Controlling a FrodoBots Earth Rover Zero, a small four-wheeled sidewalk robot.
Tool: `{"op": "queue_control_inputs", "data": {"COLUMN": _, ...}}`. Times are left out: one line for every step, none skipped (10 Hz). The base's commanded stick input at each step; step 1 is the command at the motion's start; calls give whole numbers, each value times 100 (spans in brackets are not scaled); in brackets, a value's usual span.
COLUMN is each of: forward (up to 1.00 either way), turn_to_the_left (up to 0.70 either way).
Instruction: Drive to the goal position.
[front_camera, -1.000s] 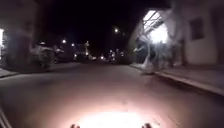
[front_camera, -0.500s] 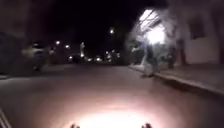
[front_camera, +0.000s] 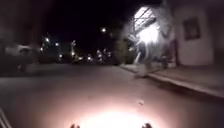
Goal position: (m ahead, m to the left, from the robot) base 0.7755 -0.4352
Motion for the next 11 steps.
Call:
{"op": "queue_control_inputs", "data": {"forward": 85, "turn_to_the_left": 0}}
{"op": "queue_control_inputs", "data": {"forward": 85, "turn_to_the_left": 0}}
{"op": "queue_control_inputs", "data": {"forward": 85, "turn_to_the_left": 0}}
{"op": "queue_control_inputs", "data": {"forward": 85, "turn_to_the_left": 0}}
{"op": "queue_control_inputs", "data": {"forward": 85, "turn_to_the_left": 0}}
{"op": "queue_control_inputs", "data": {"forward": 85, "turn_to_the_left": 0}}
{"op": "queue_control_inputs", "data": {"forward": 85, "turn_to_the_left": 0}}
{"op": "queue_control_inputs", "data": {"forward": 85, "turn_to_the_left": 0}}
{"op": "queue_control_inputs", "data": {"forward": 85, "turn_to_the_left": 0}}
{"op": "queue_control_inputs", "data": {"forward": 85, "turn_to_the_left": 0}}
{"op": "queue_control_inputs", "data": {"forward": 85, "turn_to_the_left": 0}}
